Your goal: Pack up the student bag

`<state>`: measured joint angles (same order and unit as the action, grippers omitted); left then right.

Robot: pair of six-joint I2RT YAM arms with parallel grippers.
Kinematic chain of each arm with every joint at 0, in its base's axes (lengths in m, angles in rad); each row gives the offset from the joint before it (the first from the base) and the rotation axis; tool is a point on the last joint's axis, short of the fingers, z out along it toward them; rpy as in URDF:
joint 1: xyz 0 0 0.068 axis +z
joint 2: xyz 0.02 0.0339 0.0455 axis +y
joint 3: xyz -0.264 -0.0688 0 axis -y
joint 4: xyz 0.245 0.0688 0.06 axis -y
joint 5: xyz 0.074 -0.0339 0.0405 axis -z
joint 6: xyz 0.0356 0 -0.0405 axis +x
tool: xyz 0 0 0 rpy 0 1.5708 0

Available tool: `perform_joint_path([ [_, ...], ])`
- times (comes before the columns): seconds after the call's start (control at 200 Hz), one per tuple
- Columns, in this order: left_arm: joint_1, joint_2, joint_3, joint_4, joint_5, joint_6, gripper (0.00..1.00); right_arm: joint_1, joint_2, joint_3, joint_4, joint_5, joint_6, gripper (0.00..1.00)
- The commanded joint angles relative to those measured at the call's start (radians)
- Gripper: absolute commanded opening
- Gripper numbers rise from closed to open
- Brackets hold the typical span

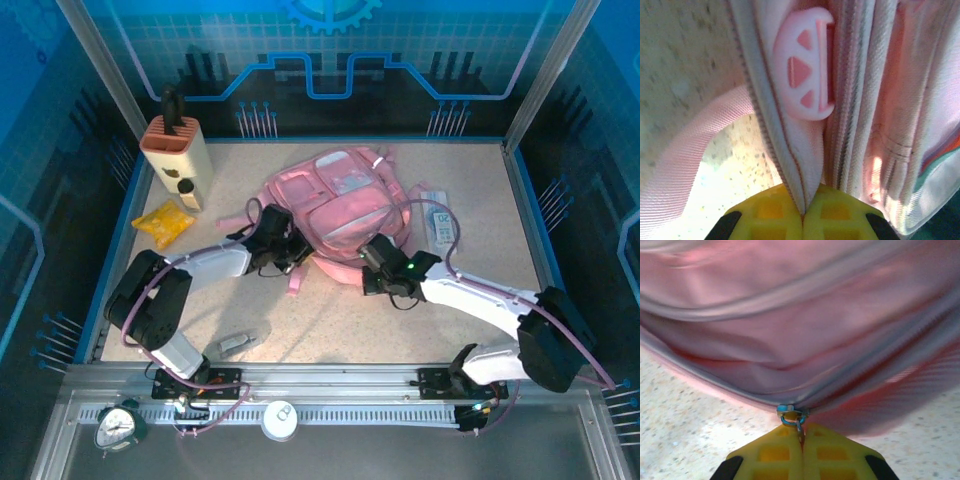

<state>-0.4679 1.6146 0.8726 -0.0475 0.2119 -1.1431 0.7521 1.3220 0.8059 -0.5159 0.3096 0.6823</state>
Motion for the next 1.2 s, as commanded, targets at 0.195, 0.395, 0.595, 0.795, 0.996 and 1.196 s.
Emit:
perform_joint_path([
  [0.195,0.121,0.028,0.164,-0.118,-0.015,0.242,0.00,0.042,0.049,0.050,-0.058,-0.025,-0.105,0.00],
  [0.395,0.190,0.121,0.287,-0.155,0.089,0.329,0.00,0.197,0.182,0.186,0.040,-0.098,-0.051,0.00],
  [0.595,0.196,0.001,0.179,-0.171,0.102,0.312,0.34,0.205,0.232,0.228,0.064,-0.103,-0.026,0.00],
  [0.795,0.156,-0.205,-0.003,-0.171,0.056,0.131,0.51,0.205,0.199,0.186,0.044,-0.075,-0.035,0.00],
  [0.996,-0.001,-0.255,-0.100,-0.063,-0.023,-0.077,0.62,0.206,0.193,0.174,0.047,-0.077,-0.020,0.00],
  [1.196,-0.092,-0.160,-0.071,-0.033,-0.068,-0.150,0.56,0.207,0.204,0.189,0.043,-0.072,-0.029,0.00],
])
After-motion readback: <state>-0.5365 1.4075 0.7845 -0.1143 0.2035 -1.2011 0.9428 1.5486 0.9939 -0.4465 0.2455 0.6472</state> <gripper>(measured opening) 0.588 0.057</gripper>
